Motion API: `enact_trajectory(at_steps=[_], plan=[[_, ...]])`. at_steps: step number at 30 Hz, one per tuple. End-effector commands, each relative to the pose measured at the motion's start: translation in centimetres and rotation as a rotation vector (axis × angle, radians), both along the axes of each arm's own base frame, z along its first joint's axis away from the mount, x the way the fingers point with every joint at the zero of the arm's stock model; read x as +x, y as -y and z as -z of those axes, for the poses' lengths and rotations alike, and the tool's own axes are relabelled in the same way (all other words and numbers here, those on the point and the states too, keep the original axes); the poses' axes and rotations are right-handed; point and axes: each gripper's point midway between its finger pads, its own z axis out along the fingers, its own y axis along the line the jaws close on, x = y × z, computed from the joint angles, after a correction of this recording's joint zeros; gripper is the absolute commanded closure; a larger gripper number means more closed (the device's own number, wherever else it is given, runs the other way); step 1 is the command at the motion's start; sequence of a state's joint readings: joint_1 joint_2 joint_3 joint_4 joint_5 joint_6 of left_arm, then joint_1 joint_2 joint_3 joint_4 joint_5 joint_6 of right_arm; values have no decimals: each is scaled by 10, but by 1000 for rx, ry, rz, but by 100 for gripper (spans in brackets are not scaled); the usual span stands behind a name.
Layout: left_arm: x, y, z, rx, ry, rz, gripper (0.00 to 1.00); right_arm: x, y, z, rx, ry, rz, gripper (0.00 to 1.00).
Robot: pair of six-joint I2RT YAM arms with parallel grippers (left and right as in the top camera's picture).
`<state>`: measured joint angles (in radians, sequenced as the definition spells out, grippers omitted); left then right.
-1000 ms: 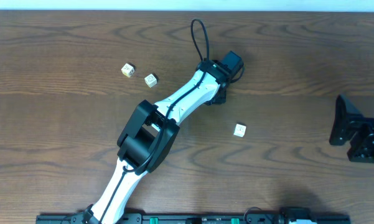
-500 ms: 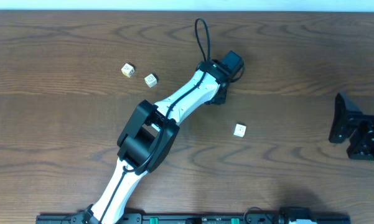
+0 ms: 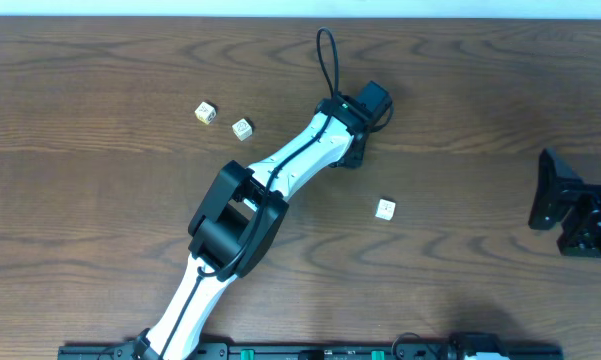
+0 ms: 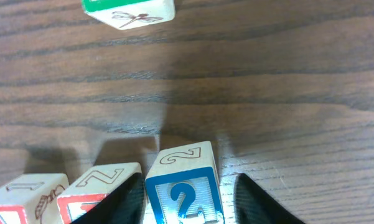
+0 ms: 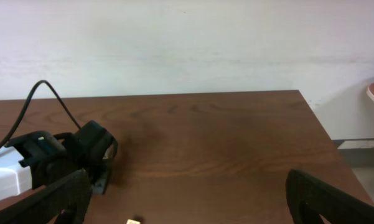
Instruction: Spell out Ai2
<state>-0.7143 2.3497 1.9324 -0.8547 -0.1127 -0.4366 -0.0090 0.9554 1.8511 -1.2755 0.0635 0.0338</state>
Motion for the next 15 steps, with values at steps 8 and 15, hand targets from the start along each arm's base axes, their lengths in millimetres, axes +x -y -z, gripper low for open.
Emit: enact_trajectory(at_steps=[8,15], plan=[[22,1,0,13,81,40,41,1,2,-3,10,6,14,1],[62,2,-58,-33,215,5,37,13,2,9,10,-40,15,1]])
